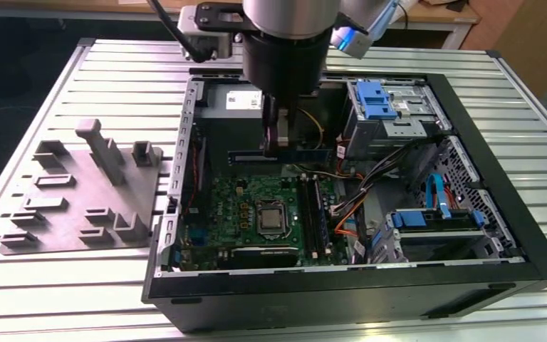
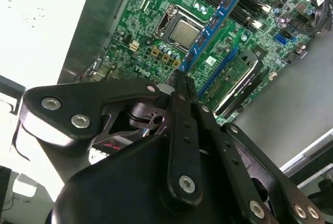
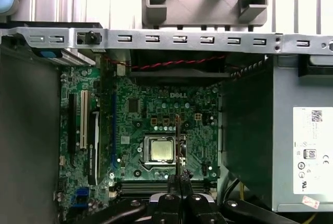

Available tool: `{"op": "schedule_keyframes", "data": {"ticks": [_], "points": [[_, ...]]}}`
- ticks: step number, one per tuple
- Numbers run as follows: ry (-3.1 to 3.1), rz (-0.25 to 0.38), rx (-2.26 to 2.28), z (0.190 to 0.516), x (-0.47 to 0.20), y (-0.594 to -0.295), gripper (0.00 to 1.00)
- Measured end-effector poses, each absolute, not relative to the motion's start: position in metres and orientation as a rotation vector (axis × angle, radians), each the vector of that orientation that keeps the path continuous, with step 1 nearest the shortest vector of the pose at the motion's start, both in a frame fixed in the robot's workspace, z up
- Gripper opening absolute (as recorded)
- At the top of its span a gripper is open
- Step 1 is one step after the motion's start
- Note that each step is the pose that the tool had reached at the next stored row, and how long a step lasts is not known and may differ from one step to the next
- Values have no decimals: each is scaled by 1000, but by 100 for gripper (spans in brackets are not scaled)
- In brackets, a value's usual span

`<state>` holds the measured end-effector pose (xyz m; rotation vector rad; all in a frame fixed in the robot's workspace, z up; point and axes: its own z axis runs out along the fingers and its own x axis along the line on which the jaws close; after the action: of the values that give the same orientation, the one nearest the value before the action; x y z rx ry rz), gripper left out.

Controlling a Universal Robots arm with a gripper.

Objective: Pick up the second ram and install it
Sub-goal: 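Pick up the second ram and move it above second insertion slot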

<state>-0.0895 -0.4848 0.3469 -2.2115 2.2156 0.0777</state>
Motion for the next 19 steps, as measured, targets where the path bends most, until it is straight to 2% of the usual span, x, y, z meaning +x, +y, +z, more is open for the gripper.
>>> {"op": "schedule_keyframes", "data": {"ticks": [19], "points": [[2201, 78, -2227, 313, -90, -491, 11]]}}
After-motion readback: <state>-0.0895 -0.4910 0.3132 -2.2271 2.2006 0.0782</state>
